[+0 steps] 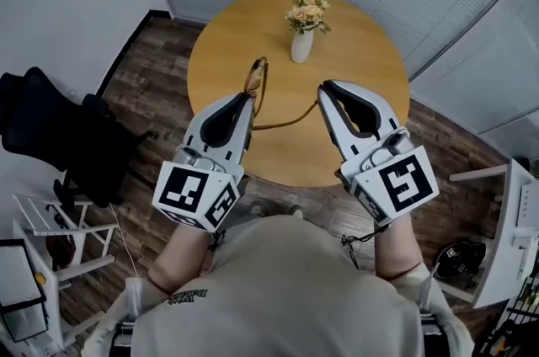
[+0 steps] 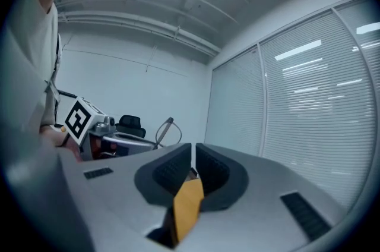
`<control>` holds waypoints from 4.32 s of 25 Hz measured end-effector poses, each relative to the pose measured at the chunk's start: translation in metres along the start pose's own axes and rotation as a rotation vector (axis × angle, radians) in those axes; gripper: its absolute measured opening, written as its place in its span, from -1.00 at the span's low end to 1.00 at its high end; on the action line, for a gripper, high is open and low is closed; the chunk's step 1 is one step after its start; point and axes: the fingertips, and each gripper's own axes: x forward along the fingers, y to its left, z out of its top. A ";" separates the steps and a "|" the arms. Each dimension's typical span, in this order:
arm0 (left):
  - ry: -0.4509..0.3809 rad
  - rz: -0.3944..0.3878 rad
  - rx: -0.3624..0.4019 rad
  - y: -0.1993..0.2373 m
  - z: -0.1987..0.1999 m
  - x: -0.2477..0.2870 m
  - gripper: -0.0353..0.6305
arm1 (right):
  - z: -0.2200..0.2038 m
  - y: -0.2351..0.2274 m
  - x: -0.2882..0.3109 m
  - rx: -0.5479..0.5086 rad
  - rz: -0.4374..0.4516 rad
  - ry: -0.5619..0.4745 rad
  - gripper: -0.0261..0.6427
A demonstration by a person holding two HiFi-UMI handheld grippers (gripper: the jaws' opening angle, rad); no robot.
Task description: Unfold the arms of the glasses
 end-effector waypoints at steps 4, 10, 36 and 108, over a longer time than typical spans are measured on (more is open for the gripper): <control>-0.012 0.014 -0.040 0.011 0.001 0.000 -0.77 | -0.019 0.003 -0.009 0.048 0.015 0.034 -0.80; -0.037 0.032 -0.069 0.019 0.005 -0.002 -0.77 | -0.047 0.023 -0.017 0.072 0.058 0.092 -0.80; 0.045 -0.057 0.090 -0.032 -0.016 0.013 -0.77 | -0.077 0.071 -0.005 -0.130 0.275 0.261 -0.79; -0.051 0.093 0.374 -0.004 0.062 -0.002 -0.77 | 0.025 -0.060 -0.072 -0.027 -0.157 -0.022 -0.79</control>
